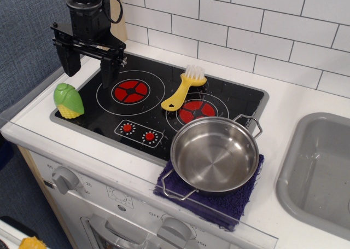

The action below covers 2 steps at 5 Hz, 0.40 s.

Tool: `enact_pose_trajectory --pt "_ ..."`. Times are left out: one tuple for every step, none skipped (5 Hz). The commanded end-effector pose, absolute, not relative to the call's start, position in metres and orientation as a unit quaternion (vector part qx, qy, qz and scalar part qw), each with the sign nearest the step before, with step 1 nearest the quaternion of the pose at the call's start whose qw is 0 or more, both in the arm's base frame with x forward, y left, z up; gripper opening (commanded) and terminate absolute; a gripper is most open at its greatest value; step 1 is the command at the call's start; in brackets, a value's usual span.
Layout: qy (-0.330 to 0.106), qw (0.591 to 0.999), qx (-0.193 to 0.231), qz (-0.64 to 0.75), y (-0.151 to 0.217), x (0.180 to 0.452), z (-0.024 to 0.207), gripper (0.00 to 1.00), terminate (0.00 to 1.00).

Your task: Slide the yellow brush on the left stove burner above the corn.

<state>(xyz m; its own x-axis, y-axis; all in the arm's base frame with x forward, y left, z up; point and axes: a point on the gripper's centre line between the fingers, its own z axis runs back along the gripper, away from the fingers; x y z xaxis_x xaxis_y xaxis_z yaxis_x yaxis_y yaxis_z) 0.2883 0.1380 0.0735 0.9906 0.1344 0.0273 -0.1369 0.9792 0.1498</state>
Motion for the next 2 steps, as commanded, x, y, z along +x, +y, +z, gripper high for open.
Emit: enact_pose_trajectory --pt "-0.009 0.995 0.076 0.068 0.138 0.288 0.074 1.0 0.0" --pt "0.001 0.998 0.046 0.032 0.109 0.31 0.066 1.0 0.0"
